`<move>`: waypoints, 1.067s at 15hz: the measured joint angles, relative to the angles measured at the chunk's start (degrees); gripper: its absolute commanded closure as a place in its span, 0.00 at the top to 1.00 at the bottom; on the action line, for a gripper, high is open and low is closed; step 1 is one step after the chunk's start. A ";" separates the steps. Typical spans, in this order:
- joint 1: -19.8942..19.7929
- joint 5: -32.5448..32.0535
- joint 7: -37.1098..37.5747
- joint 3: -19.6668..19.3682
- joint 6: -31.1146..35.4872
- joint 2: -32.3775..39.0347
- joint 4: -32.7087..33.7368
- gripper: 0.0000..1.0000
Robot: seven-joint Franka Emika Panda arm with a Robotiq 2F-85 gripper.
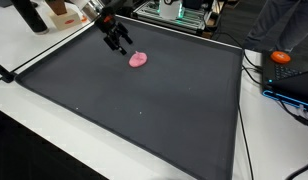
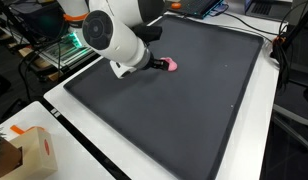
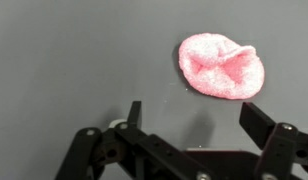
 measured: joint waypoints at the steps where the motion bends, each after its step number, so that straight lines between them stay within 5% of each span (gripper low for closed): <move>1: 0.00 0.57 0.00 -0.03 0.36 -0.36 -0.68 1.00; 16: 1.94 -1.09 0.04 0.08 0.42 -0.27 1.89 1.00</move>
